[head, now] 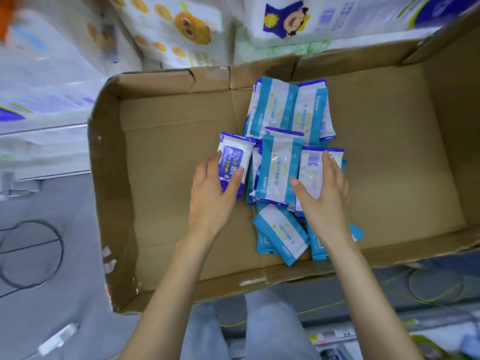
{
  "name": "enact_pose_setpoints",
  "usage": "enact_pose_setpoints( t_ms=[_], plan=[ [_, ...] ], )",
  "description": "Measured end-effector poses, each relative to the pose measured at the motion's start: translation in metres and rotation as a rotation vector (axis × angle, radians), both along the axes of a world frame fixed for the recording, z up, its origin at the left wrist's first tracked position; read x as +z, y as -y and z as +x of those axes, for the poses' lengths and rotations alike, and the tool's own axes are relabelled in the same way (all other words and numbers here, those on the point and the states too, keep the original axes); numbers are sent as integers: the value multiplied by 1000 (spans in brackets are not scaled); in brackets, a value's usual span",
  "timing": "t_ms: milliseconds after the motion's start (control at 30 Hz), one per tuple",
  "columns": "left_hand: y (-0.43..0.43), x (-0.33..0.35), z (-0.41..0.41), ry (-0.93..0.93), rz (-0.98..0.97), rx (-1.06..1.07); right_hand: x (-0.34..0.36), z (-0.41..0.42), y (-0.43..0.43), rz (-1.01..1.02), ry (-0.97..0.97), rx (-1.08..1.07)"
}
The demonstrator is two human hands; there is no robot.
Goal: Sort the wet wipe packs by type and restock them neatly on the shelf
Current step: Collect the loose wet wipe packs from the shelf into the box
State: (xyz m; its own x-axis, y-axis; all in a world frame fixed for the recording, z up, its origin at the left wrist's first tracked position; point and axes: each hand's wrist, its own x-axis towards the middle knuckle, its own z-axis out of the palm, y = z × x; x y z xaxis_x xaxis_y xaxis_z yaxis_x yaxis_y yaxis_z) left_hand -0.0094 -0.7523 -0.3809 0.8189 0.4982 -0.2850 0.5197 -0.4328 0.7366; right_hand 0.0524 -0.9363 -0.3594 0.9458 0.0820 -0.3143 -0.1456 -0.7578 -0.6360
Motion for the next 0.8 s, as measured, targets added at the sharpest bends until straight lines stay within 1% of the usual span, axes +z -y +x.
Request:
enact_pose_setpoints(
  t_ms=[67,200,333,433,500,600,667,800],
  plan=[
    [-19,24,-20,37,40,-26,20,-8,-25,-48,46,34],
    [-83,75,-66,130,92,-19,66,-31,-86,0,74,94],
    [-176,126,-125,209,92,32,108,-76,-174,144,124,91],
    [-262,163,-178,251,190,50,131,-123,-262,290,161,91],
    [-320,191,-214,269,237,95,147,-153,-327,330,161,179],
    [-396,236,-261,311,307,158,179,-189,-415,353,173,374],
    [-434,261,-280,351,348,198,206,-197,-459,375,179,424],
    [-492,291,-289,418,366,288,247,-185,-522,396,269,486]
  ],
)
